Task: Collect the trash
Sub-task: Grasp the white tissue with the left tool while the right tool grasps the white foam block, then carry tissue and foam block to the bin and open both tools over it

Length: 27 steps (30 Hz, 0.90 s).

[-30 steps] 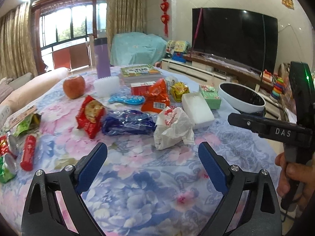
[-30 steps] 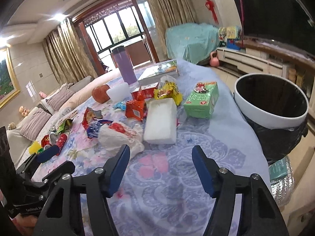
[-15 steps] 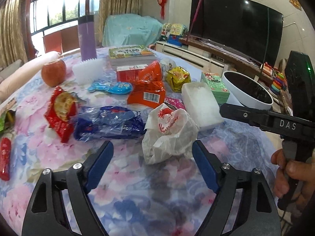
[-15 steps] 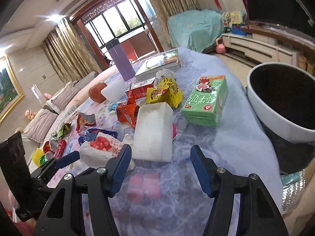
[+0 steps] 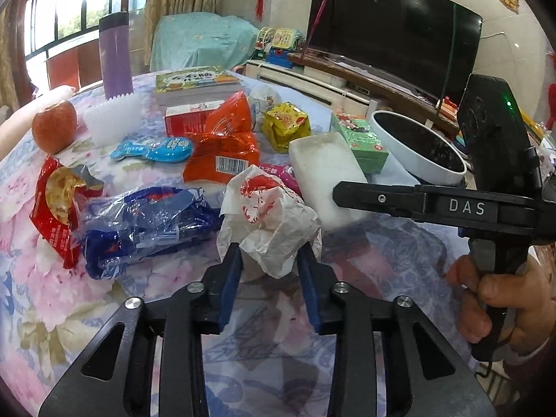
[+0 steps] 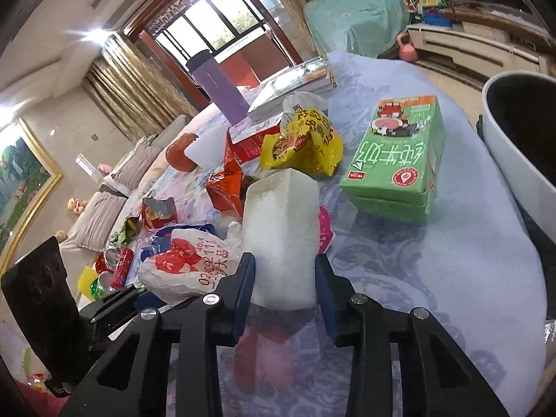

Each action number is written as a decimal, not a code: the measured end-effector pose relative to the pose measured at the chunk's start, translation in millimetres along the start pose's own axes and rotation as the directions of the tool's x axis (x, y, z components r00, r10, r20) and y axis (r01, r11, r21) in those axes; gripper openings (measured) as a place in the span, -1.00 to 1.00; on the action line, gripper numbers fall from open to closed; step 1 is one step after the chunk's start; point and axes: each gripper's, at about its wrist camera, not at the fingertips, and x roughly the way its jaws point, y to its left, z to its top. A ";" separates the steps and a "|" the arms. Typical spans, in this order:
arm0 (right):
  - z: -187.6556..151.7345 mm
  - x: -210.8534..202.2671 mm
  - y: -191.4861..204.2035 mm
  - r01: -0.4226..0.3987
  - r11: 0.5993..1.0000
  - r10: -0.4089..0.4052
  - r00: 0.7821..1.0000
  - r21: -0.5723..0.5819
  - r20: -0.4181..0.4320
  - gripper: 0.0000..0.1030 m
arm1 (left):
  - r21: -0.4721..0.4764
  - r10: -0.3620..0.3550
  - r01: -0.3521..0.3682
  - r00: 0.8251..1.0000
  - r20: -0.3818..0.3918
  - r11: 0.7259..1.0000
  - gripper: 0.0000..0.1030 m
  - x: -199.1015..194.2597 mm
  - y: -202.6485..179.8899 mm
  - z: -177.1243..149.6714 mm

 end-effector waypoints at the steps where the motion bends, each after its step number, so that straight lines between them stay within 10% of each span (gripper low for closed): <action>1: -0.3 -1.2 1.4 0.003 1.000 -0.003 1.000 0.001 0.002 -0.34 | 0.002 -0.002 0.002 1.000 0.002 1.000 -0.43 -0.9 -0.3 -0.2; 27: -18.5 -113.6 -58.2 0.167 0.975 -0.193 0.964 0.149 0.181 -0.37 | 0.190 -0.158 0.151 0.987 0.022 0.970 -0.44 8.5 -105.7 36.9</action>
